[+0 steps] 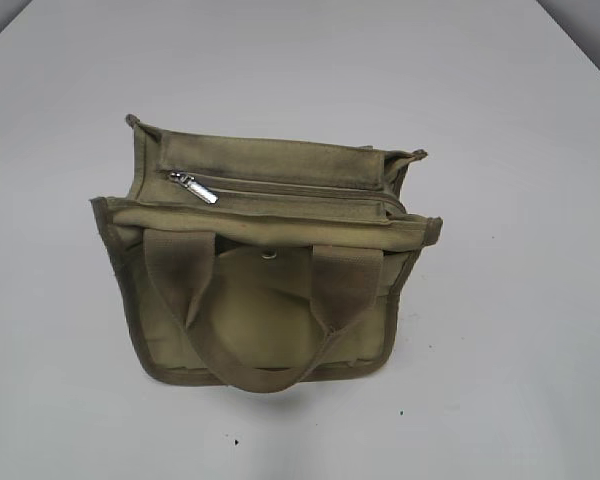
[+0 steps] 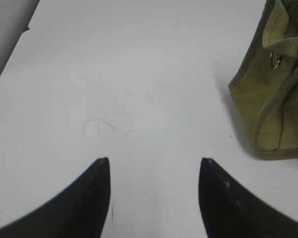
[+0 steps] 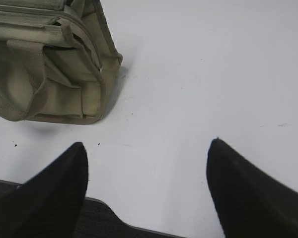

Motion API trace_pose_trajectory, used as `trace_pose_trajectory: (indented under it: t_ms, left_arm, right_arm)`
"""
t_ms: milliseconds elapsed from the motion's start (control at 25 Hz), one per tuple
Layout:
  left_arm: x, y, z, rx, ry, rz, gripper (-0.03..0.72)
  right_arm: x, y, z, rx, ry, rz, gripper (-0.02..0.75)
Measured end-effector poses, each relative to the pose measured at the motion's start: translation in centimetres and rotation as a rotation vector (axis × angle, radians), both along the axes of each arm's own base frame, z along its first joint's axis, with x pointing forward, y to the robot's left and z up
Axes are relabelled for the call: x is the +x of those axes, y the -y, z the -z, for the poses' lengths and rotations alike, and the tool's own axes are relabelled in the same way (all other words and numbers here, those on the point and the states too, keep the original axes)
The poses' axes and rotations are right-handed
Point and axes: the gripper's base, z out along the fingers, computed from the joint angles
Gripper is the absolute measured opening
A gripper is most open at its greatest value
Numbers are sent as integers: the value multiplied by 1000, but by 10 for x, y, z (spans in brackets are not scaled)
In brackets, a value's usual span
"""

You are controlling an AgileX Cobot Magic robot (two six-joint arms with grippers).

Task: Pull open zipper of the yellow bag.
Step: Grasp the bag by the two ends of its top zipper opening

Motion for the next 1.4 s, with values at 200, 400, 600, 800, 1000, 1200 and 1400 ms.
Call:
trace_pose_trajectory:
  t_ms: [200, 400, 600, 800, 1000, 1200, 1400]
  left_arm:
    - [0, 0, 0, 0, 0, 0, 436]
    - [0, 0, 0, 0, 0, 0, 436]
    - [0, 0, 0, 0, 0, 0, 436]
    - [0, 0, 0, 0, 0, 0, 436]
    - [0, 0, 0, 0, 0, 0, 436]
    - [0, 0, 0, 0, 0, 0, 436]
    - [2, 0, 0, 0, -14, 4, 433]
  right_arm:
    - [0, 0, 0, 0, 0, 0, 575]
    - [0, 0, 0, 0, 0, 0, 575]
    - [0, 0, 0, 0, 0, 0, 575]
    - [0, 0, 0, 0, 0, 0, 575]
    - [0, 0, 0, 0, 0, 0, 575]
    - [0, 0, 0, 0, 0, 0, 575]
    - [0, 0, 0, 4, 0, -3, 575]
